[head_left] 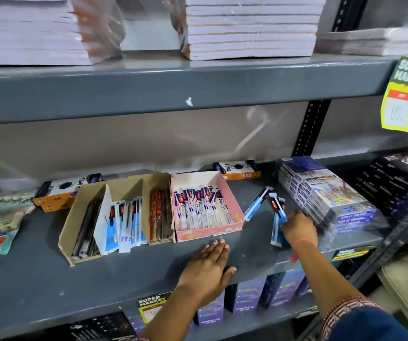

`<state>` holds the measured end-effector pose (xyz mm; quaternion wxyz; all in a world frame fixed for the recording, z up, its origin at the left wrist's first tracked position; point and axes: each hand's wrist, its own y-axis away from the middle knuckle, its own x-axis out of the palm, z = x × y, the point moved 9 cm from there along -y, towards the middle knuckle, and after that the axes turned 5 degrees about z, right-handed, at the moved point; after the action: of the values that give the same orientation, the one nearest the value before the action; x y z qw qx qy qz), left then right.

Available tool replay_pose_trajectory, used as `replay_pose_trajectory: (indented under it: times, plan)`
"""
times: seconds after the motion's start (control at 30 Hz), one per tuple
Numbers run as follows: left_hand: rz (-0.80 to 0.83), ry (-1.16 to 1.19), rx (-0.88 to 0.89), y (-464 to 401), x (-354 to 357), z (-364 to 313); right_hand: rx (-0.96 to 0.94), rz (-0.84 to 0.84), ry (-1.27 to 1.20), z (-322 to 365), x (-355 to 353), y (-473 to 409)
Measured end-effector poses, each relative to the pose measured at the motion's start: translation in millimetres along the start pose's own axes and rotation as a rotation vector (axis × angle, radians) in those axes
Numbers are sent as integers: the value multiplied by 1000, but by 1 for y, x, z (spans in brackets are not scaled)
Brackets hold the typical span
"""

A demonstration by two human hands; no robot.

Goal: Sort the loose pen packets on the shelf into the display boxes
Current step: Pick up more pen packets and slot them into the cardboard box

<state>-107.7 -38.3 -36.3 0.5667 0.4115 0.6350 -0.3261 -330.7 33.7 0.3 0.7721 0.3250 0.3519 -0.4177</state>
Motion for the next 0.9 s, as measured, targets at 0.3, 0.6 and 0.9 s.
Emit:
replay_pose_trajectory:
  times: [0.3,0.6,0.9]
  plan:
    - [-17,10,64,-31,-4,-24,31,180,9,-3,7,-30]
    - [-85,52,75,-30,-5,-21,36,112,31,2,4,-42]
    - [-109,84,83,-29,-6,-20,7,190,54,6,5,-42]
